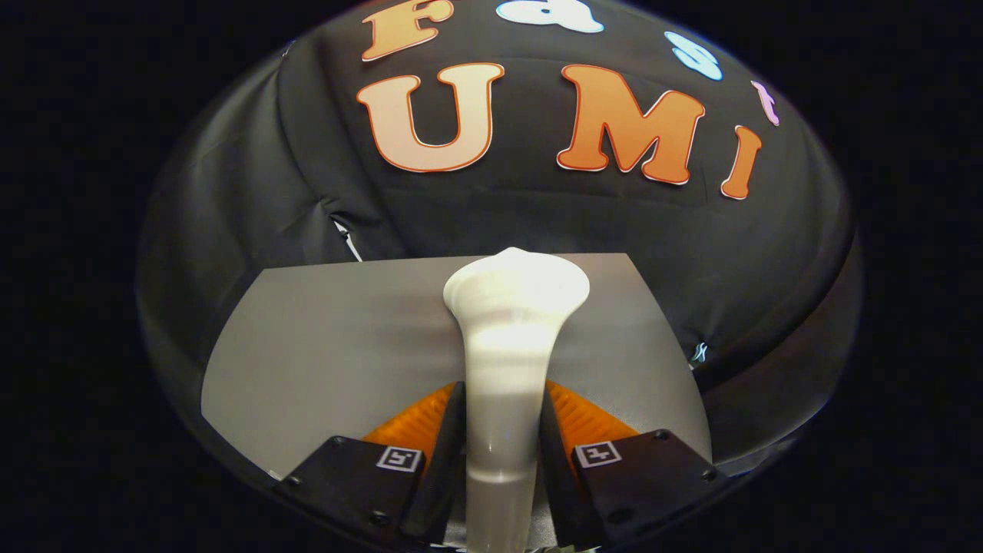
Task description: Iron the clothes twice with a garment steamer, once on the left side and once on the right side.
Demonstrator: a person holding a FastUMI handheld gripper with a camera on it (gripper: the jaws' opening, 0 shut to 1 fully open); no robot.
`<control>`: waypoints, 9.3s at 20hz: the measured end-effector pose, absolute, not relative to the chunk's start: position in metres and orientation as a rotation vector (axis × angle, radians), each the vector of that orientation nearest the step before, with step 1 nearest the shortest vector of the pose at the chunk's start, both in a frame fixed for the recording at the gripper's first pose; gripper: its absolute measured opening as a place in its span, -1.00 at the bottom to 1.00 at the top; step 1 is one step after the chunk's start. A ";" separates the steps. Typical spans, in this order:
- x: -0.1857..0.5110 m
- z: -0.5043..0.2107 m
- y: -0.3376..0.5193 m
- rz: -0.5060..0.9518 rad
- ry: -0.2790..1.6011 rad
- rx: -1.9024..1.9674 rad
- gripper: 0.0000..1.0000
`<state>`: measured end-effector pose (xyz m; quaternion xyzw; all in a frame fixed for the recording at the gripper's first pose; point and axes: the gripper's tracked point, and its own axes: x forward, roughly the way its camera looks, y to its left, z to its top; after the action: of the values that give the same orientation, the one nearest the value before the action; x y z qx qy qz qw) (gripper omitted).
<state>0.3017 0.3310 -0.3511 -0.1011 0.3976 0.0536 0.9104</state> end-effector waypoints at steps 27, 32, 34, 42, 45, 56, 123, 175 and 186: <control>0.246 -0.275 0.341 0.265 0.558 -0.130 -0.32; 0.216 -0.225 0.333 0.307 0.458 -0.130 -0.31; 0.205 -0.205 0.326 0.318 0.428 -0.128 -0.31; 0.158 -0.114 0.277 0.316 0.287 -0.117 -0.32; 0.141 -0.085 0.253 0.307 0.240 -0.115 -0.31; 0.135 -0.034 0.138 0.187 0.159 -0.107 -0.32; 0.132 -0.323 -0.024 0.060 0.614 -0.029 -0.32; 0.129 -0.052 -0.093 0.003 0.296 -0.110 -0.32; 0.196 -0.031 -0.136 -0.017 0.271 -0.137 -0.32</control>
<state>0.1961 -0.1359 -0.0312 -0.0682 0.1350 -0.0084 0.9885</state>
